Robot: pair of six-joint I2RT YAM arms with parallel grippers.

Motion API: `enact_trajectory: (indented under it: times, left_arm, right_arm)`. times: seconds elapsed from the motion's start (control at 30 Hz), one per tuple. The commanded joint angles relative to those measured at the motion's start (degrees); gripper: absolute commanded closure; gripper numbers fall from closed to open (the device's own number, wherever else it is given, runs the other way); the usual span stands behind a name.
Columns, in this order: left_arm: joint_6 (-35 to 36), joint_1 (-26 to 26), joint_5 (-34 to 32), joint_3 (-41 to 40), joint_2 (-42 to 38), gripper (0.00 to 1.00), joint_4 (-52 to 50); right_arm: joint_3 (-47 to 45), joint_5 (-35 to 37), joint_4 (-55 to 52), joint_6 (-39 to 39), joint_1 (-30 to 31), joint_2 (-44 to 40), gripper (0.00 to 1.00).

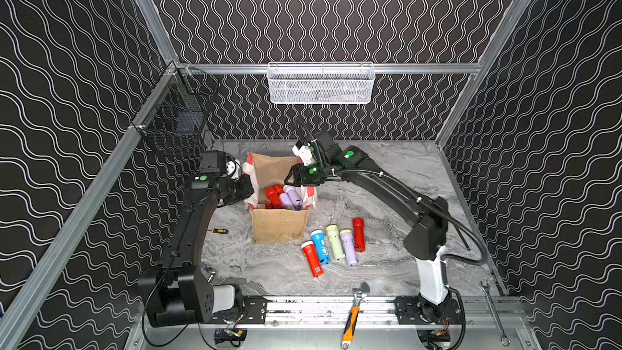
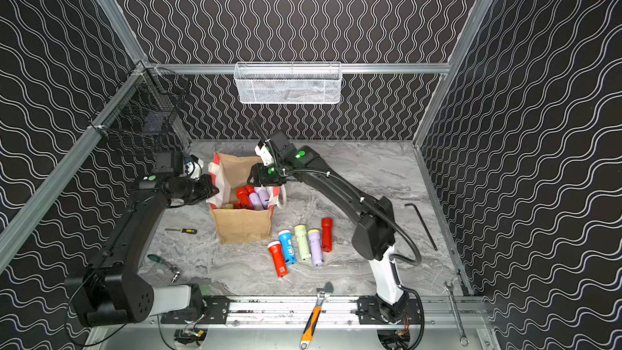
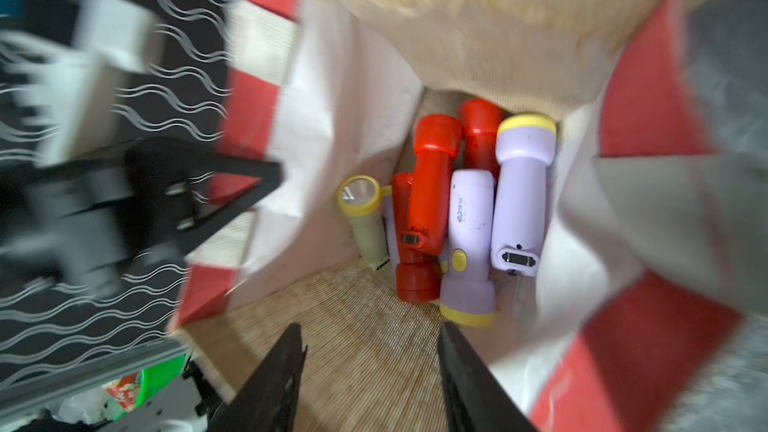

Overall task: Put the flashlights into the tote bags
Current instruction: Place the flashlight in the canvas bag, then pick up the flashlight from the center of the board.

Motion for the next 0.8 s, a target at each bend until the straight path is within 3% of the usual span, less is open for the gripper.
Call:
enact_trajectory:
  times: [0.0, 0.27, 0.37, 0.57, 0.77]
  left_arm:
    - [-0.2, 0.1, 1.6, -0.2, 0.2, 0.98, 2.2]
    - [0.0, 0.2, 1.4, 0.2, 0.3, 0.98, 2.1]
    - [0.1, 0.1, 1.5, 0.1, 0.6, 0.98, 1.9]
    - [0.5, 0.1, 0.9, 0.5, 0.9, 0.97, 1.5]
    - [0.5, 0.1, 0.4, 0.3, 0.6, 0.97, 1.6]
  right_arm:
    - [-2.3, 6.1, -3.2, -3.7, -0.6, -5.5, 0.45]
    - [-27.5, 18.5, -0.7, 0.9, -5.4, -29.7, 0.44]
    - [-34.6, 22.1, -2.4, 2.4, -7.0, -35.1, 0.43]
    - [-43.3, 27.6, -7.3, 3.0, -7.9, -38.8, 0.44]
    - [-51.4, 30.1, -8.3, 5.3, -8.6, -36.2, 0.42]
